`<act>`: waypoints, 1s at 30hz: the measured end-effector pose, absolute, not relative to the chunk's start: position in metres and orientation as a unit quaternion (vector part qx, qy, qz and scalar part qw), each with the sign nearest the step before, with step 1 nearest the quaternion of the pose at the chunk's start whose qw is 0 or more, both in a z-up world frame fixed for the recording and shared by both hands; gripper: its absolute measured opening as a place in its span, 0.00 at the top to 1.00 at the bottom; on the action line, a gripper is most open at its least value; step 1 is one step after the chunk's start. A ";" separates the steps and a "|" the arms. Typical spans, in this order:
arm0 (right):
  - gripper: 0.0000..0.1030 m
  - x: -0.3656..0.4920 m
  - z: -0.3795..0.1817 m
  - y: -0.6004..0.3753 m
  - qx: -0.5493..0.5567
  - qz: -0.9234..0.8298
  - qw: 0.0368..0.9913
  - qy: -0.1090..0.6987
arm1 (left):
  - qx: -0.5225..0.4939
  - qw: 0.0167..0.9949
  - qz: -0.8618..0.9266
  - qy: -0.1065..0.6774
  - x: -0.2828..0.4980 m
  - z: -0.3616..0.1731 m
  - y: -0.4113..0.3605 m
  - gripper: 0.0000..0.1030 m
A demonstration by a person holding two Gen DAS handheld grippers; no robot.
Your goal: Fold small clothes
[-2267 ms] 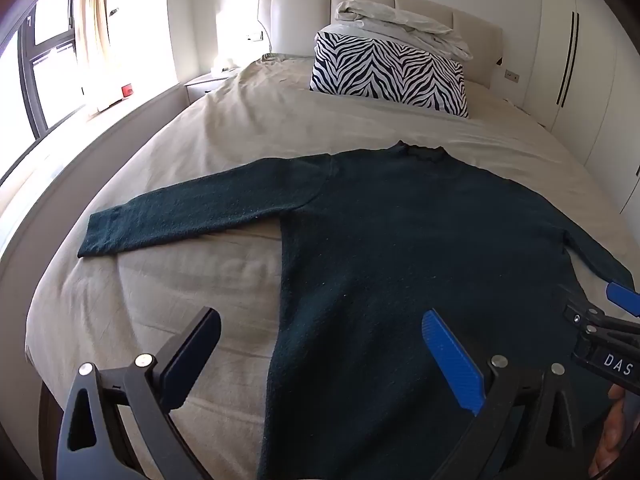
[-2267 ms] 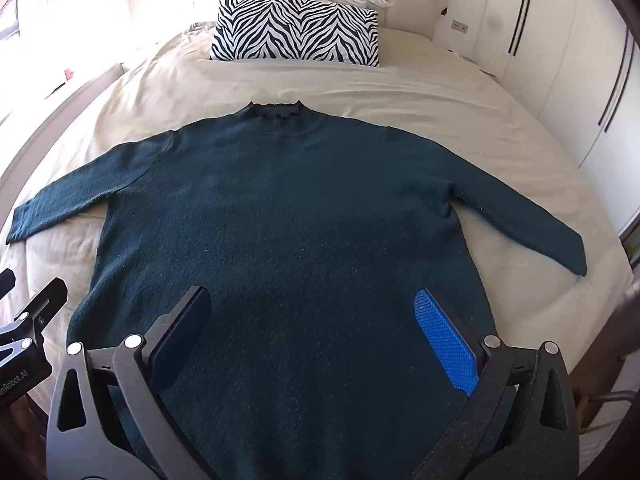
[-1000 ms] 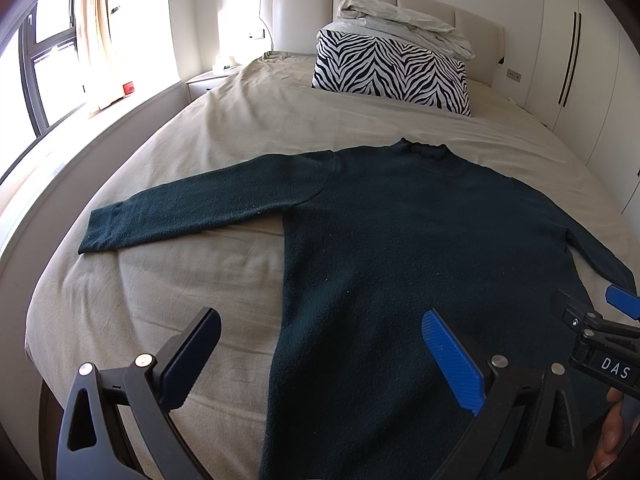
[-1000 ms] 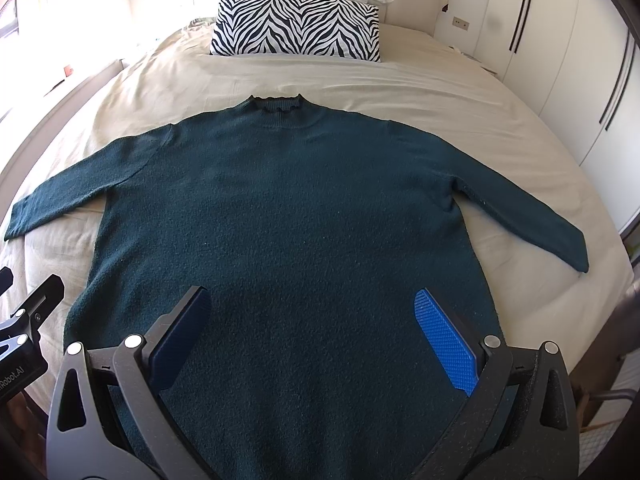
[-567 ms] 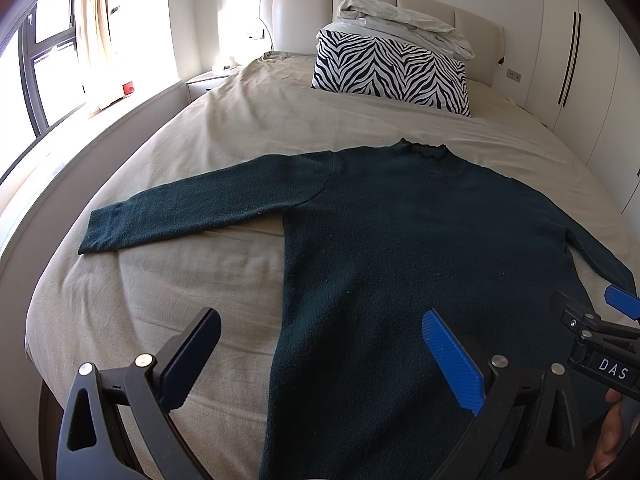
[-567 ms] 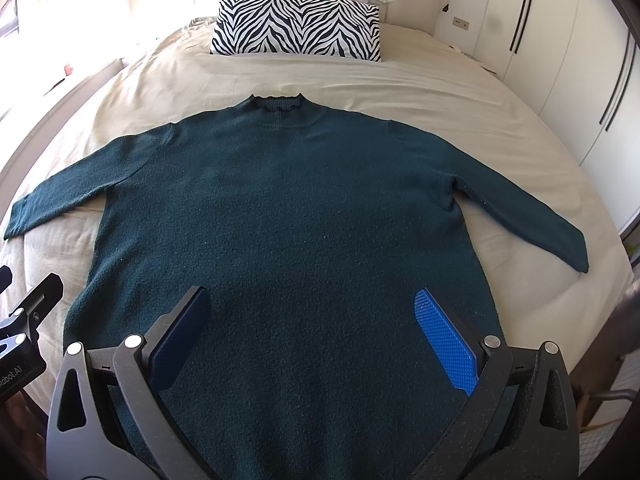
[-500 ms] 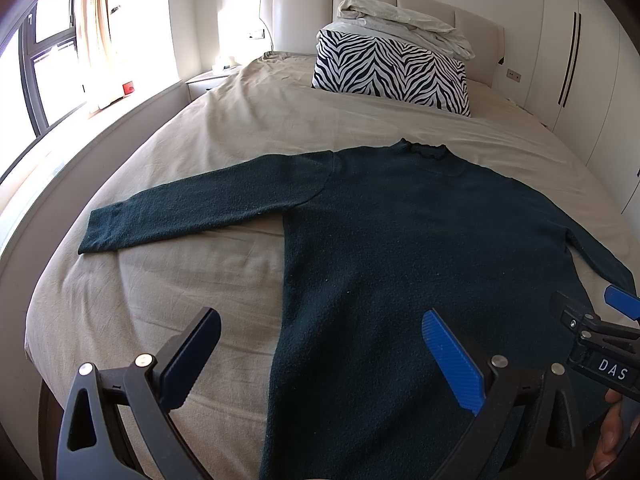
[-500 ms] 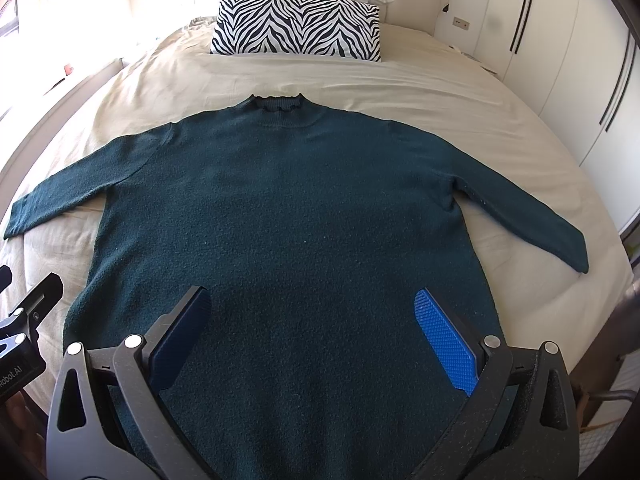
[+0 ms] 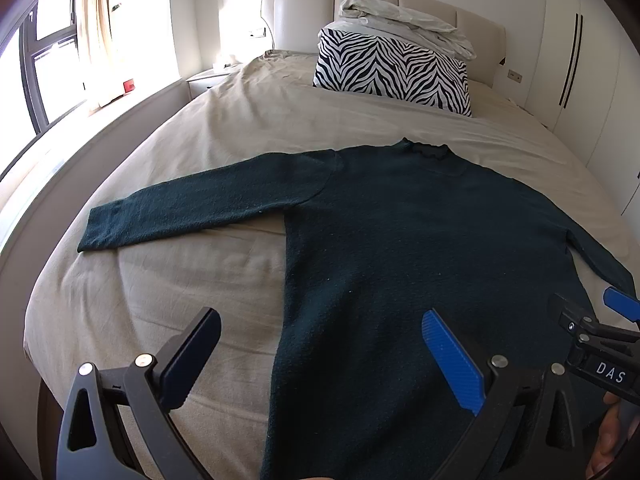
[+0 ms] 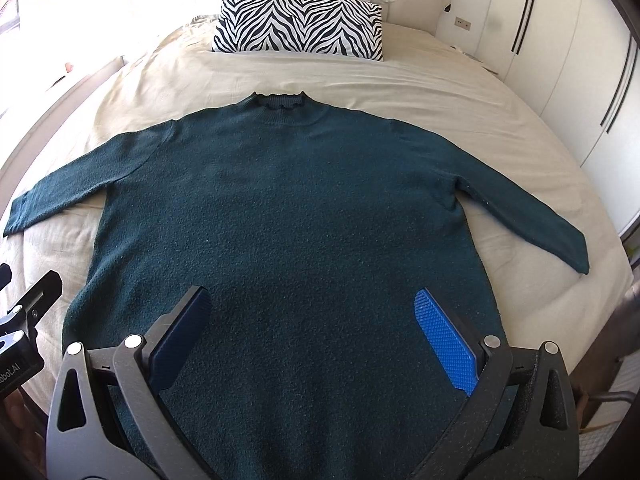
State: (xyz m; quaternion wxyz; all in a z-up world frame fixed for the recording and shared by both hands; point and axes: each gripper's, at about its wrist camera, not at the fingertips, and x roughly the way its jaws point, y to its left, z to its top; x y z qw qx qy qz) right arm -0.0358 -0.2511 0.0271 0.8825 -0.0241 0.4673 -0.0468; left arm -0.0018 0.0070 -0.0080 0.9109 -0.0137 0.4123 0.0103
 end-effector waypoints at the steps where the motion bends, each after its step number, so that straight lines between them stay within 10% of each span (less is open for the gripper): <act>1: 0.00 -0.036 0.027 -0.251 -0.024 -0.047 0.882 0.467 | -0.014 0.911 0.010 0.412 -0.002 -0.008 0.007 0.00; 30: 0.00 -0.023 0.009 -0.254 0.016 -0.034 0.879 0.475 | -0.117 0.889 -0.022 0.442 0.005 -0.046 0.064 0.00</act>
